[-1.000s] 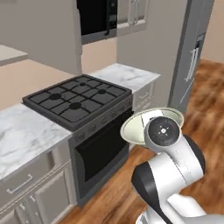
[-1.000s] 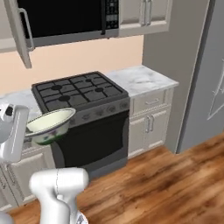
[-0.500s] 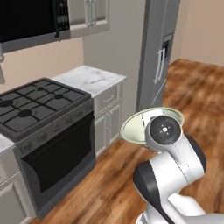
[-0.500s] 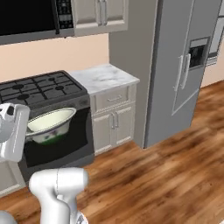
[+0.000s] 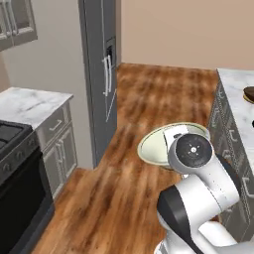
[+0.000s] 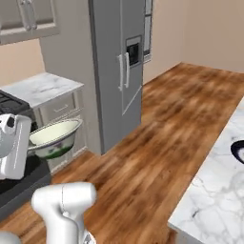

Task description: Move the bowls from the cabinet to the plates on the dining table.

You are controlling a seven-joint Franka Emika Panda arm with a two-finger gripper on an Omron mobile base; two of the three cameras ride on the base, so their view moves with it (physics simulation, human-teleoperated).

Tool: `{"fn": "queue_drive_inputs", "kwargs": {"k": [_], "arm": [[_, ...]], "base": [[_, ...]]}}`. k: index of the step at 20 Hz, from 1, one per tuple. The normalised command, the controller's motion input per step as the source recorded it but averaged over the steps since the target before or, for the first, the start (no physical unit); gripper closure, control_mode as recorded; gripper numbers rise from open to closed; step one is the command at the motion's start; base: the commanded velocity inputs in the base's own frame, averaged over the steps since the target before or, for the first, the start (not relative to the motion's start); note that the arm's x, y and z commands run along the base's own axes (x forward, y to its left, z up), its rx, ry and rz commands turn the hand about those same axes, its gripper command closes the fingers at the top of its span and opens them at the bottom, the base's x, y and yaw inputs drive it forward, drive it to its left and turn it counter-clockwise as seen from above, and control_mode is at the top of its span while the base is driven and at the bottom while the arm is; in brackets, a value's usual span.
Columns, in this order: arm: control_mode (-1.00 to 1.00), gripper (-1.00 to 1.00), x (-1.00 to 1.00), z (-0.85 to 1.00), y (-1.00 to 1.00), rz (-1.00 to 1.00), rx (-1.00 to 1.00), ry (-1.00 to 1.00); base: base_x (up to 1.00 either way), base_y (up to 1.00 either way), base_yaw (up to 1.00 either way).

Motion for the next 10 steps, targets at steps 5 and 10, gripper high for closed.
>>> {"fn": "queue_drive_inputs", "kwargs": {"k": [5,10], "arm": [[1.0,1.0,0.0,0.0,0.0,0.0,0.0,0.0],[1.0,1.0,0.0,0.0,0.0,0.0,0.0,0.0]], "base": [[0.25,-0.14,-0.72],[0.94,0.0,-0.45]]}}
